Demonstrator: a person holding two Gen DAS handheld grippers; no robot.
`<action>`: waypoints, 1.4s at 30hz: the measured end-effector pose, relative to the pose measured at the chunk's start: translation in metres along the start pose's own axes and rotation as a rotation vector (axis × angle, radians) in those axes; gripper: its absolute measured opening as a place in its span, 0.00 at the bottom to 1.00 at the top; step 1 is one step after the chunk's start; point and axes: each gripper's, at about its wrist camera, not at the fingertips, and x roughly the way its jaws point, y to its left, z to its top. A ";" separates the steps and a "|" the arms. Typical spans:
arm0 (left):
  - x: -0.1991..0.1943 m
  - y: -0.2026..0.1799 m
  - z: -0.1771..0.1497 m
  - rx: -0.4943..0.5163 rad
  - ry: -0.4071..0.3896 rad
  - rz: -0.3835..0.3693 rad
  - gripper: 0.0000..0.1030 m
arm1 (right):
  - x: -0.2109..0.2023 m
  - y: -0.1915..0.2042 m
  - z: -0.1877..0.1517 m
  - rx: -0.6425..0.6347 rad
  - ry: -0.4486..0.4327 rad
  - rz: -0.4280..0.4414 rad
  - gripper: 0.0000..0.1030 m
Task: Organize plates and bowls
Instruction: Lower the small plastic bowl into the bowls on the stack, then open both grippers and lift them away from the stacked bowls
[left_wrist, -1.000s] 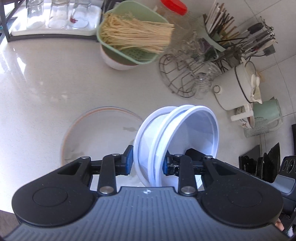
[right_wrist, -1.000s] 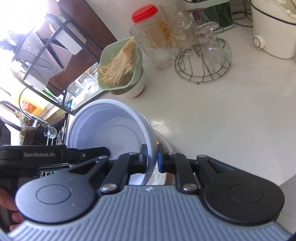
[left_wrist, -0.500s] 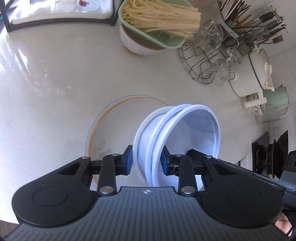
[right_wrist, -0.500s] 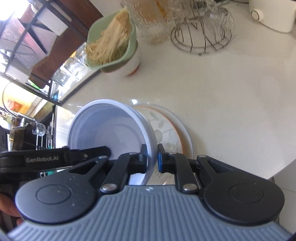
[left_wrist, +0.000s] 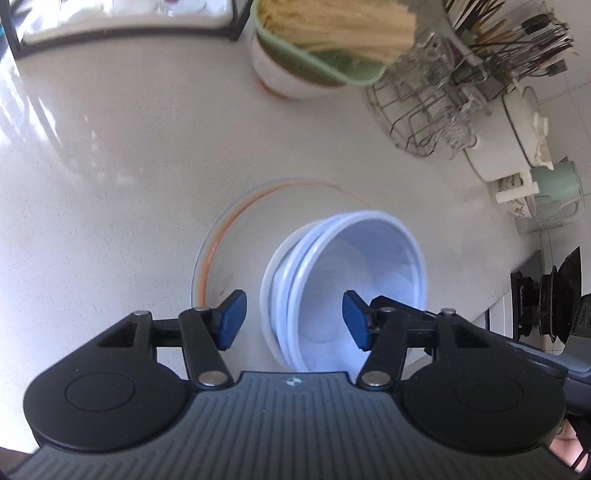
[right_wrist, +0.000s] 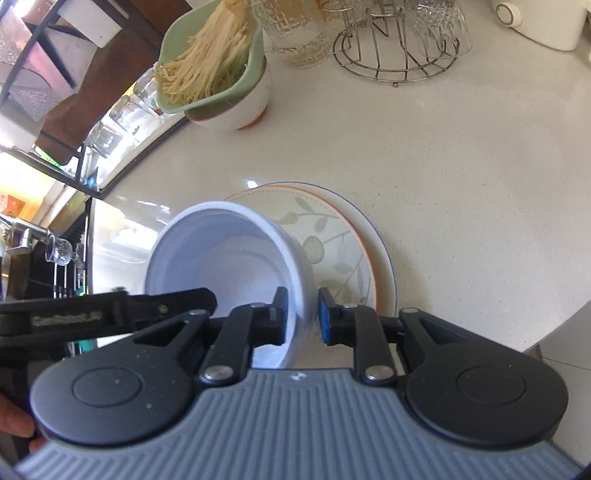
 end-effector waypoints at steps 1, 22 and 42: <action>-0.004 0.000 -0.001 0.005 -0.009 0.003 0.63 | -0.002 0.000 0.000 0.000 -0.009 0.006 0.27; -0.114 -0.061 -0.063 0.023 -0.294 0.081 0.63 | -0.108 0.000 -0.010 -0.232 -0.240 0.110 0.28; -0.172 -0.133 -0.177 0.146 -0.580 0.227 0.69 | -0.208 -0.038 -0.070 -0.402 -0.493 0.161 0.28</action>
